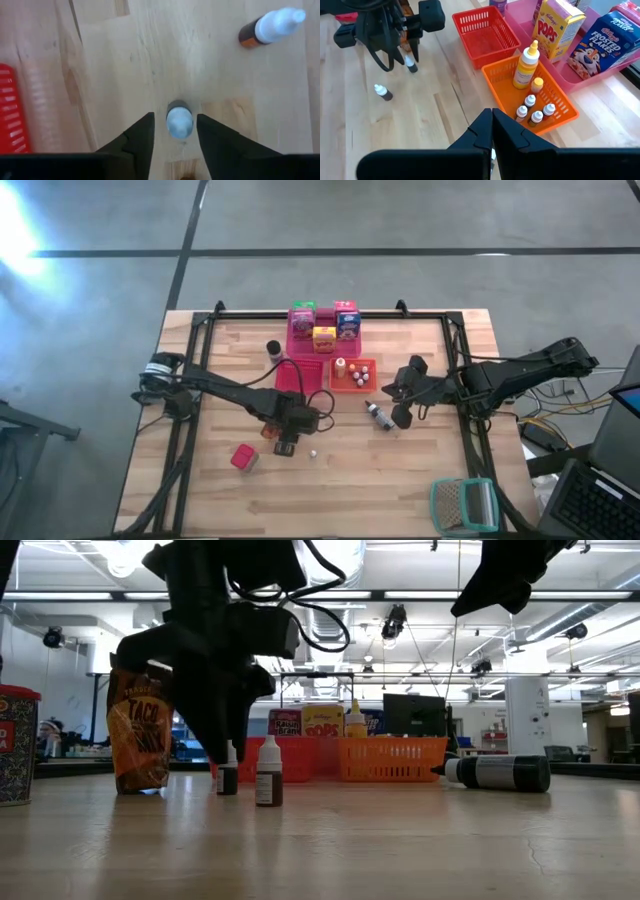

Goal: Pick & Place Kitchen Items
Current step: Move the small violet food coloring bottle to the middle right of the table

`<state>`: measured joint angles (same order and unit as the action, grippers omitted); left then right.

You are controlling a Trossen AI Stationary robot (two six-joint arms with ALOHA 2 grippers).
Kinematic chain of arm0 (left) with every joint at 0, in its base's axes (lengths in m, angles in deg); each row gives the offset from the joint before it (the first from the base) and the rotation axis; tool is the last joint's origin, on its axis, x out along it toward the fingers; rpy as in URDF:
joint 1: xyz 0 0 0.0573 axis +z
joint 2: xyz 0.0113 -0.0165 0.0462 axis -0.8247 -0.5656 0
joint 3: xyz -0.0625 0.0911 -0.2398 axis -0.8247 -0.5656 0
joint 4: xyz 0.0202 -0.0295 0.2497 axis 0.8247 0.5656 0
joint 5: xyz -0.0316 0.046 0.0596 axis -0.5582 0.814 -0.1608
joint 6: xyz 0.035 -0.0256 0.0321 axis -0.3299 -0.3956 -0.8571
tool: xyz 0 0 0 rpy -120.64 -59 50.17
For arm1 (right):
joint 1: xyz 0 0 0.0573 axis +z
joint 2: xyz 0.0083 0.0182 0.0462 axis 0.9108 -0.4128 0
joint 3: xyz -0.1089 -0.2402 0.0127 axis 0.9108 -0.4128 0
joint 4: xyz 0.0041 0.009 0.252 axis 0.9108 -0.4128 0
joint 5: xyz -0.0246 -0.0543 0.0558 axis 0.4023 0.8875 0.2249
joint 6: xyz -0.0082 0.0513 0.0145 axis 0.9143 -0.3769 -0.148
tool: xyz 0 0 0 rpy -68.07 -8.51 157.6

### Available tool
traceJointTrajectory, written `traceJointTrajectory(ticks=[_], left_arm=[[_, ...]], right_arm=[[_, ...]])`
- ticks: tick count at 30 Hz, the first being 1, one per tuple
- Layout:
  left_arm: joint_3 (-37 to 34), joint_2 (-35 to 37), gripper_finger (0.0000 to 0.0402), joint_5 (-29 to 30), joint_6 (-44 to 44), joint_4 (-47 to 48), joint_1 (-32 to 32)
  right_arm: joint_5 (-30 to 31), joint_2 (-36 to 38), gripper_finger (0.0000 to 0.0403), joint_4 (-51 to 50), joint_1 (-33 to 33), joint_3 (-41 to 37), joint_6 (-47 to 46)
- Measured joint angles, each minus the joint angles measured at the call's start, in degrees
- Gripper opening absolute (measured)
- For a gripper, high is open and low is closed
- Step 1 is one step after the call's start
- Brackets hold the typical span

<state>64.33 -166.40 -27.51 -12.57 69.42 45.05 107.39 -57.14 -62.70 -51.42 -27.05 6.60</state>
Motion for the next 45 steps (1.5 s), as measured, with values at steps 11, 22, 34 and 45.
traceJointTrajectory(ticks=[11,22,34,45], left_arm=[[0.0,0.04,0.0136,0.0,0.13,-0.09,0.0],[0.0,0.07,0.0135,0.0,0.15,0.18,0.0],[0.0,0.11,0.0106,-0.02,0.15,0.13,0.0],[0.01,0.11,0.0088,-0.04,0.14,-4.25,0.47]], right_arm=[[0.0,0.0,0.0008,-0.02,0.04,0.0,0.0],[0.0,0.0,0.0008,-0.02,0.04,0.0,0.0],[0.0,0.0,0.0008,-0.02,0.04,0.0,-0.01],[0.0,0.0,0.0008,-0.02,0.04,0.0,-0.07]])
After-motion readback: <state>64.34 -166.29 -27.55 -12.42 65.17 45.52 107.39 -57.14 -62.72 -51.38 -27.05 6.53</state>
